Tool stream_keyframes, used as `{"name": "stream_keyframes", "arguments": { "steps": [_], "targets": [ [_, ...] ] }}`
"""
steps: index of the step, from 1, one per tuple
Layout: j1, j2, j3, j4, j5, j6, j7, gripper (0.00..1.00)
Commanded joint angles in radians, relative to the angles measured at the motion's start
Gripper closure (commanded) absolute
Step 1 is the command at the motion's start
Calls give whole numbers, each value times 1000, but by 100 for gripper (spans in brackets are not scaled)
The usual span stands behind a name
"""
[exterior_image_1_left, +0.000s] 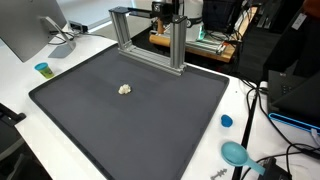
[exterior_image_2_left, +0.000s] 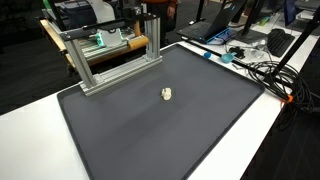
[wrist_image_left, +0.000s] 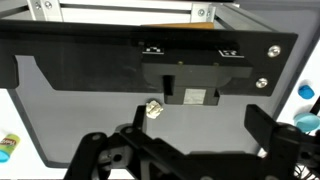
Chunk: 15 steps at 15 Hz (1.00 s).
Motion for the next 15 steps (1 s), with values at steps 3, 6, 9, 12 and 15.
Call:
{"name": "stream_keyframes", "arguments": {
  "steps": [3, 6, 9, 12, 15],
  "targets": [
    [0, -2, 10, -1, -8, -10, 9, 0],
    [5, -8, 26, -13, -6, -1, 21, 0],
    [-4, -8, 45, -20, -15, -10, 43, 0],
    [-10, -6, 62, -27, -19, -41, 70, 0],
    [-16, 9, 75, -25, -14, -70, 114, 0]
  ]
}}
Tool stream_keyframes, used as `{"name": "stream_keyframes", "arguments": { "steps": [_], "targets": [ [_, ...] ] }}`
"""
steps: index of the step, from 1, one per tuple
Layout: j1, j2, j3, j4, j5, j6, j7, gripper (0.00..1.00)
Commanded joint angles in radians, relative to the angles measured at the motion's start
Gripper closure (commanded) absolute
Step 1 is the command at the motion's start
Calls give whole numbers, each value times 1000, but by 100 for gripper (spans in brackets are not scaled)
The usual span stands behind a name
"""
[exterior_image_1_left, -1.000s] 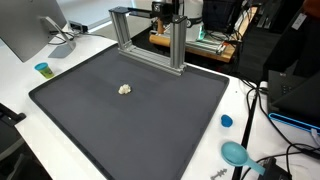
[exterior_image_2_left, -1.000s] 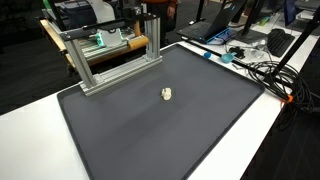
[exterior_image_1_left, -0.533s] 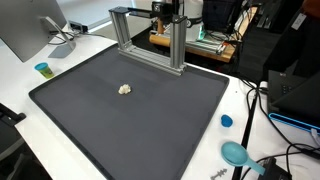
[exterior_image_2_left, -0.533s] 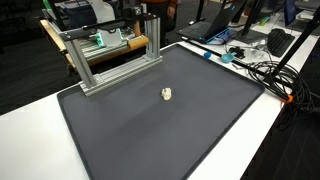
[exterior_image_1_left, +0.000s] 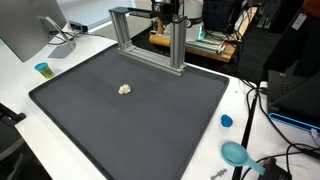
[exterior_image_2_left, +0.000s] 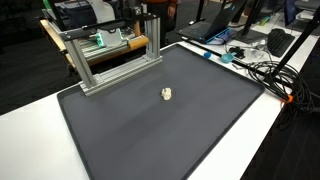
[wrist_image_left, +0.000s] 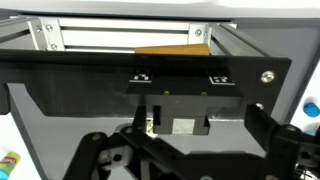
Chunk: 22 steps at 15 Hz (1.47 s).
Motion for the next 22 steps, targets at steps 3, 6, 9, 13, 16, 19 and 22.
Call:
{"name": "stream_keyframes", "arguments": {
  "steps": [3, 6, 9, 13, 16, 19, 22],
  "targets": [
    [0, 3, 6, 2, -3, -13, 44, 0],
    [-2, 3, 8, 2, -2, -13, 55, 0],
    [-4, -15, -8, 26, -6, -33, 32, 0],
    [-1, 7, -2, 44, 1, -12, 48, 0],
    [-1, 27, 15, 36, -3, 2, 63, 0],
    [-3, 39, 16, 35, -6, -2, 62, 0],
    [0, 63, 10, 32, 4, 21, 59, 0]
  ]
}}
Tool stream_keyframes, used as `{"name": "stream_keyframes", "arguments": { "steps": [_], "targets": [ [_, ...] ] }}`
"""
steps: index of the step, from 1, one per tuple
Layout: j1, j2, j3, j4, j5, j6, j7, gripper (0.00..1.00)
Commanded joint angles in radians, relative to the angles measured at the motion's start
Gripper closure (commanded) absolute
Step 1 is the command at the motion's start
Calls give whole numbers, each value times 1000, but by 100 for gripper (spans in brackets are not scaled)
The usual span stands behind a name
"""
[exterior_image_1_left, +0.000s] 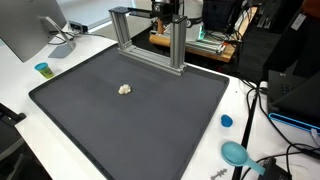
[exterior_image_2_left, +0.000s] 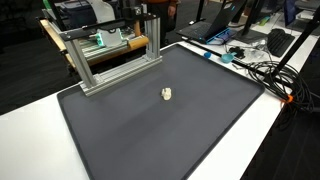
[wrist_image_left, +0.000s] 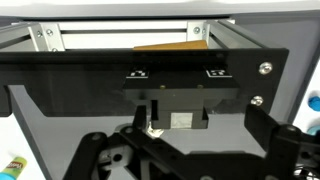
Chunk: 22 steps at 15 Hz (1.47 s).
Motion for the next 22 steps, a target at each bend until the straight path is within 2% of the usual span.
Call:
{"name": "stream_keyframes", "arguments": {
  "steps": [1, 5, 9, 14, 15, 16, 19, 20, 21, 22],
  "targets": [
    [6, 40, -6, 6, 7, 34, 6, 0],
    [-4, 80, -3, 14, 1, 27, 18, 0],
    [-14, 109, -14, 21, 5, 10, 35, 12],
    [-18, 126, -30, 34, 6, -3, 23, 14],
    [-18, 125, -32, 34, 5, -2, 23, 23],
    [-19, 124, -33, 35, 3, -4, 23, 40],
    [-19, 115, -40, 36, -1, -9, 8, 62],
    [-21, 112, -42, 37, -4, -11, 7, 65],
    [-22, 108, -45, 35, -4, -12, 3, 65],
    [-24, 101, -47, 32, -5, -12, 1, 46]
  ]
}}
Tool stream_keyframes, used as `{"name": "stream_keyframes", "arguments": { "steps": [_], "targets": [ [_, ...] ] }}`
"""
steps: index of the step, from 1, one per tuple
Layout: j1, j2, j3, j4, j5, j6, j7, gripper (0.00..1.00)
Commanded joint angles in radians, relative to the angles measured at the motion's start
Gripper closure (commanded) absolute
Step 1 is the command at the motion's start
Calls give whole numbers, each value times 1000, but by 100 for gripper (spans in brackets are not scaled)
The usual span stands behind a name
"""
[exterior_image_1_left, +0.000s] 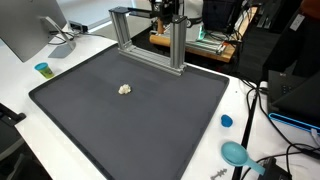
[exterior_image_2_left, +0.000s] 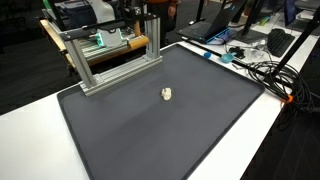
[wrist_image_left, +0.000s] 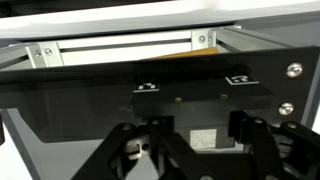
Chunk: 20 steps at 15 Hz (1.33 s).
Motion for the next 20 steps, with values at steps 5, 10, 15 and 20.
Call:
{"name": "stream_keyframes", "arguments": {
  "steps": [5, 10, 15, 20],
  "targets": [
    [-13, -53, -19, -5, -8, -22, -21, 35],
    [-15, -91, -16, -17, -11, -22, -17, 66],
    [-17, -101, -2, -24, -23, -17, -6, 66],
    [15, -103, -35, -18, 7, -70, -83, 54]
  ]
}}
